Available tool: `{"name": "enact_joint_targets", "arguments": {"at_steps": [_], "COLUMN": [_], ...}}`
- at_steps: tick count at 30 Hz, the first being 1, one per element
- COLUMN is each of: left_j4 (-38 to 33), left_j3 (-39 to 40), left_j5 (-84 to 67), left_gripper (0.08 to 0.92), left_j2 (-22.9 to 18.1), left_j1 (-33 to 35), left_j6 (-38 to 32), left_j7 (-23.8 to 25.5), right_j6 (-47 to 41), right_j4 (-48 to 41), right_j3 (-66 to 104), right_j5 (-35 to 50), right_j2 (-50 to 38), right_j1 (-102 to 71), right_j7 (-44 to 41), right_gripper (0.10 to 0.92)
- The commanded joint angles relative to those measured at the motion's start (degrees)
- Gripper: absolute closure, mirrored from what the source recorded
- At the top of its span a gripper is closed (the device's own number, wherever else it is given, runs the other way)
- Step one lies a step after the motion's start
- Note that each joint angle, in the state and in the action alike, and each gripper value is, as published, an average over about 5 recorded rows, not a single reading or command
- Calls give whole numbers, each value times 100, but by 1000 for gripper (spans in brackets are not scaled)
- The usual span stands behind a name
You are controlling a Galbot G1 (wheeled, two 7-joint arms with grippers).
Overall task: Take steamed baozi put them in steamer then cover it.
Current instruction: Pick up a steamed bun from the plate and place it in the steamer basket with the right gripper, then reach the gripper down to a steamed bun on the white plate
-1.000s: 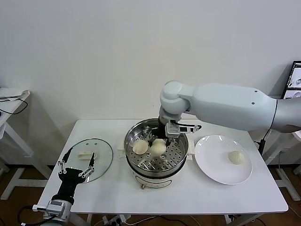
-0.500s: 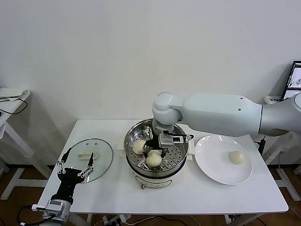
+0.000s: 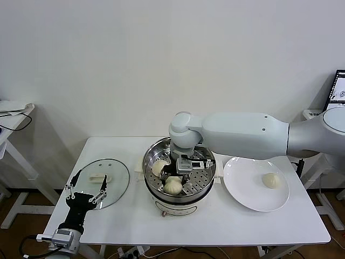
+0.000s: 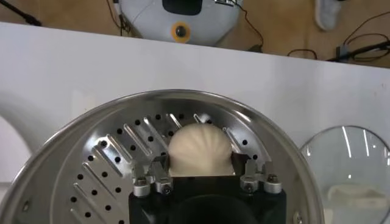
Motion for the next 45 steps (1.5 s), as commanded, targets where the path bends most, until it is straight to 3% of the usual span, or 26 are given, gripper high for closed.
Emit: {"name": "enact_joint_targets", "arguments": {"at_steps": [1, 9, 17, 23, 28, 37, 45], "left_j4": [-28, -126, -232, -273, -305, -358, -334], "left_j3": [-4, 8, 80, 147, 229, 309, 340], "left_j5": [3, 11, 43, 101, 145, 182, 204], "left_gripper": [177, 177, 177, 177, 177, 177, 177], "left_j2": [-6, -13, 1, -5, -38, -38, -59], "left_j1": [16, 73, 113, 142, 143, 175, 167], "left_j6": [2, 6, 13, -1, -9, -1, 4], "left_j7": [0, -7, -19, -23, -30, -43, -49], "right_j6": [-162, -503, -2227, -3172, -3673, -3515, -3325], "right_j4": [65, 136, -1, -251, -633, -1861, -2526], "right_j3": [51, 297, 325, 699, 2011, 4157, 4869], "right_j5": [188, 1198, 2006, 1387, 507, -691, -1328], "right_j2": [-173, -1335, -3222, -4151, -4476, -4094, -3523], "right_j1": [118, 785, 856, 32, -1362, -3264, -3847], "right_j7": [-75, -408, -1066, -1342, -1485, -1397, -1136], "right_gripper": [232, 203, 203, 203, 203, 203, 203]}}
